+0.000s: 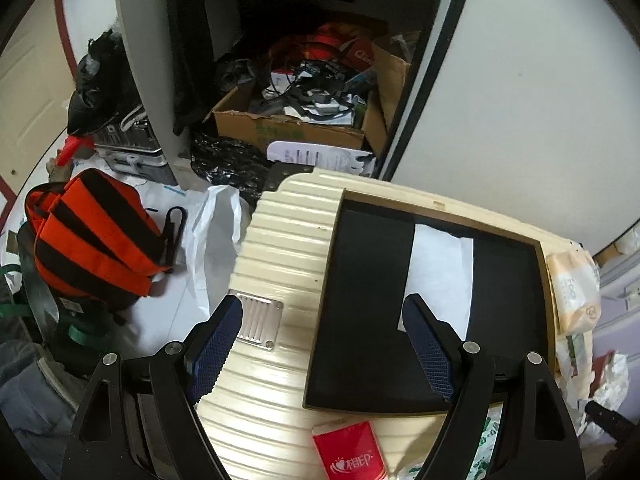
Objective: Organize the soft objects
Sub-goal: 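Move the right gripper toward the crumpled white tissue on the table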
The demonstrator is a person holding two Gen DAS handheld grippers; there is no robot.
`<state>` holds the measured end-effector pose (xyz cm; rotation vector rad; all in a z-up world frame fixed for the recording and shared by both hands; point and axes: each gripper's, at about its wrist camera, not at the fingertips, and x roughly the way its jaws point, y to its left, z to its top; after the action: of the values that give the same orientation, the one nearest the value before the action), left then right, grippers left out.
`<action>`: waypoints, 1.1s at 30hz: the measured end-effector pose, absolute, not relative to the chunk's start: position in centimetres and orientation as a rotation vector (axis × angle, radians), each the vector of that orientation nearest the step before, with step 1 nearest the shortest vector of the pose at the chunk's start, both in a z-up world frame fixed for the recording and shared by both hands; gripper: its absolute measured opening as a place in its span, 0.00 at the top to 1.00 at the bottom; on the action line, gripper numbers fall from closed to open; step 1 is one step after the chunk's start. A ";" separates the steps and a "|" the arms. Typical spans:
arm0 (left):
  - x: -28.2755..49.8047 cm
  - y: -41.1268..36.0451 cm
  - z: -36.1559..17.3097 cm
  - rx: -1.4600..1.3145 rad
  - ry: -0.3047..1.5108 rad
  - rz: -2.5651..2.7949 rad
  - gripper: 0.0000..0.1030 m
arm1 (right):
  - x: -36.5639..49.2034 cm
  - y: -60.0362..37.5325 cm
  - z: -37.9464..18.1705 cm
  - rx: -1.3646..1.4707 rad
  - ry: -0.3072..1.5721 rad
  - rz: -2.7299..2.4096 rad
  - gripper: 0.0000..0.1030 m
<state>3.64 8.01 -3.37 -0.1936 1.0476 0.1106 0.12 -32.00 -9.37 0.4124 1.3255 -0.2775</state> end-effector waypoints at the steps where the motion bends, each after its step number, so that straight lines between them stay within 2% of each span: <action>1: 3.6 7.9 -3.4 -0.193 1.049 0.108 0.22 | 0.1 -32.0 -9.4 0.414 1.322 -0.275 0.35; 21: 3.6 7.4 -3.6 -0.183 1.060 0.085 0.22 | 0.5 -31.3 -9.4 0.463 1.262 -0.216 0.35; 28: 3.0 5.5 -2.8 0.038 0.949 0.131 0.22 | 0.5 -31.2 -9.4 0.460 1.262 -0.217 0.35; 33: 3.0 5.0 -2.7 0.065 0.942 0.118 0.22 | 0.6 -31.1 -9.5 0.452 1.263 -0.216 0.35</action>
<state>2.99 4.97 -2.71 0.0653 0.9417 0.1182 0.57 -31.11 -9.46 0.4516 1.2635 -0.2157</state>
